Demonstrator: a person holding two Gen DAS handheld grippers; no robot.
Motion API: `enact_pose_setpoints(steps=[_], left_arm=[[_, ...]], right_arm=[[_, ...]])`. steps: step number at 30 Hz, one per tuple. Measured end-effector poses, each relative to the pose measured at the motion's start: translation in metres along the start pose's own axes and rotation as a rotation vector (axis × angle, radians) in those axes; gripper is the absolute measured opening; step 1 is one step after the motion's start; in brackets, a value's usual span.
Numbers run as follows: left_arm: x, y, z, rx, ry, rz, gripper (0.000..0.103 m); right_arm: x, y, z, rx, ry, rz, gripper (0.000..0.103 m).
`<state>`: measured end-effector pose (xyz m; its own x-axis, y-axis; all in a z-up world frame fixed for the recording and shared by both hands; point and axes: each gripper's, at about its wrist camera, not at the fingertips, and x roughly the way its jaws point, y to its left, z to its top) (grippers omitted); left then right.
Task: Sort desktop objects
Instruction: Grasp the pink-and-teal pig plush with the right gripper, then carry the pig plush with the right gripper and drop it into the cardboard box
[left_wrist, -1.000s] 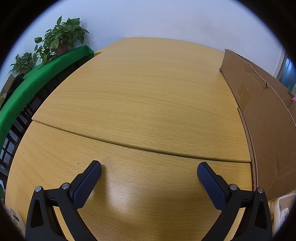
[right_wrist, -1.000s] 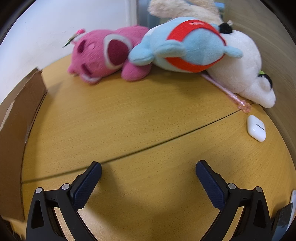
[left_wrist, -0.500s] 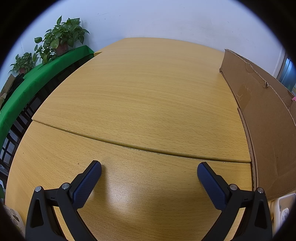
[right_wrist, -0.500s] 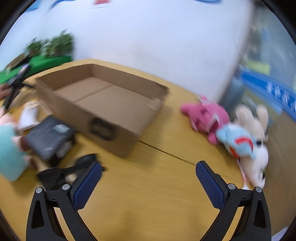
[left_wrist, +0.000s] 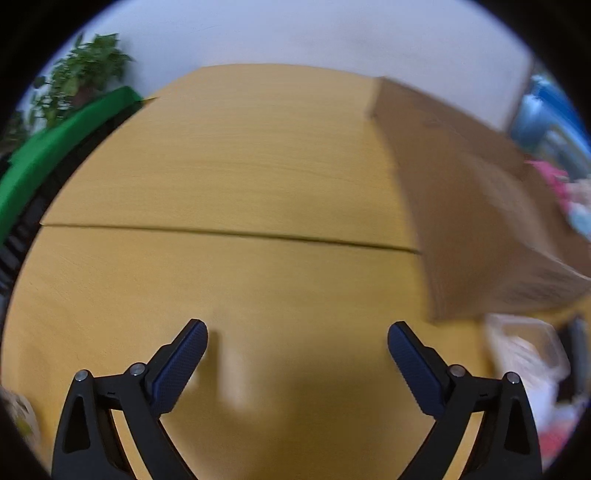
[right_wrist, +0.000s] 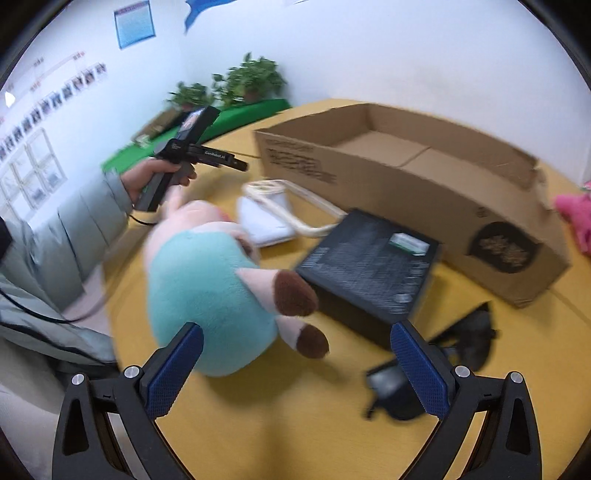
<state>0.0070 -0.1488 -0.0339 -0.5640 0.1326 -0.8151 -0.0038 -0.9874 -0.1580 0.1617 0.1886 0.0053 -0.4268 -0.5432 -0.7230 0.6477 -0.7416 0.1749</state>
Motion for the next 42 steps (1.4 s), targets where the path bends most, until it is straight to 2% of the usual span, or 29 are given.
enact_pose_setpoints(steps=[3, 5, 6, 8, 11, 14, 16, 17, 20, 21, 22, 24, 29, 33, 36, 38, 40, 42], left_arm=[[-0.06, -0.025, -0.022, 0.022, -0.076, -0.171, 0.098], [-0.091, -0.049, -0.039, 0.066, -0.094, -0.296, 0.099], [-0.102, -0.061, -0.047, 0.088, -0.097, -0.361, 0.099], [-0.111, -0.091, -0.067, 0.144, -0.05, -0.473, 0.099], [-0.101, -0.126, -0.101, 0.213, 0.084, -0.527, 0.099], [-0.083, -0.133, -0.123, 0.216, 0.177, -0.541, 0.099], [-0.081, -0.133, -0.128, 0.203, 0.174, -0.535, 0.099], [-0.084, -0.131, -0.128, 0.185, 0.162, -0.561, 0.099], [-0.087, -0.125, -0.122, 0.13, 0.148, -0.7, 0.098], [-0.088, -0.126, -0.123, 0.137, 0.149, -0.704, 0.098], [-0.087, -0.13, -0.123, 0.151, 0.151, -0.696, 0.098], [-0.087, -0.134, -0.12, 0.162, 0.151, -0.7, 0.098], [-0.088, -0.148, -0.114, 0.163, 0.139, -0.712, 0.095], [-0.107, -0.16, -0.097, 0.195, 0.058, -0.71, 0.094], [-0.129, -0.168, -0.067, 0.218, -0.032, -0.71, 0.094], [-0.144, -0.169, -0.042, 0.22, -0.119, -0.702, 0.085], [-0.157, -0.164, -0.017, 0.187, -0.211, -0.735, 0.077], [-0.168, -0.162, 0.004, 0.195, -0.314, -0.769, 0.075]], right_arm=[[-0.001, 0.007, -0.003, -0.006, 0.024, 0.041, 0.103], [-0.006, 0.01, -0.004, 0.002, 0.019, 0.094, 0.103], [-0.008, 0.012, -0.003, 0.005, 0.016, 0.129, 0.103], [-0.004, 0.023, -0.001, -0.014, 0.024, 0.185, 0.103], [0.014, 0.042, -0.003, -0.057, 0.083, 0.168, 0.103], [0.025, 0.05, -0.013, -0.058, 0.121, 0.148, 0.103], [0.023, 0.049, -0.017, -0.035, 0.112, 0.141, 0.103], [0.021, 0.048, -0.018, -0.023, 0.1, 0.133, 0.102], [0.026, 0.041, -0.015, 0.018, 0.076, 0.083, 0.099], [0.027, 0.038, -0.016, 0.023, 0.078, 0.053, 0.091], [0.029, 0.035, -0.017, 0.023, 0.08, 0.036, 0.09], [0.032, 0.034, -0.016, 0.027, 0.077, 0.047, 0.088], [0.026, 0.034, -0.009, 0.029, 0.066, 0.008, 0.088], [-0.002, 0.03, 0.013, 0.049, -0.032, -0.015, 0.088], [-0.026, 0.026, 0.04, 0.005, -0.113, -0.063, 0.088], [-0.039, 0.021, 0.062, -0.029, -0.165, -0.097, 0.089], [-0.042, 0.011, 0.081, -0.044, -0.19, -0.117, 0.089], [-0.042, -0.004, 0.098, -0.027, -0.223, -0.114, 0.089]])
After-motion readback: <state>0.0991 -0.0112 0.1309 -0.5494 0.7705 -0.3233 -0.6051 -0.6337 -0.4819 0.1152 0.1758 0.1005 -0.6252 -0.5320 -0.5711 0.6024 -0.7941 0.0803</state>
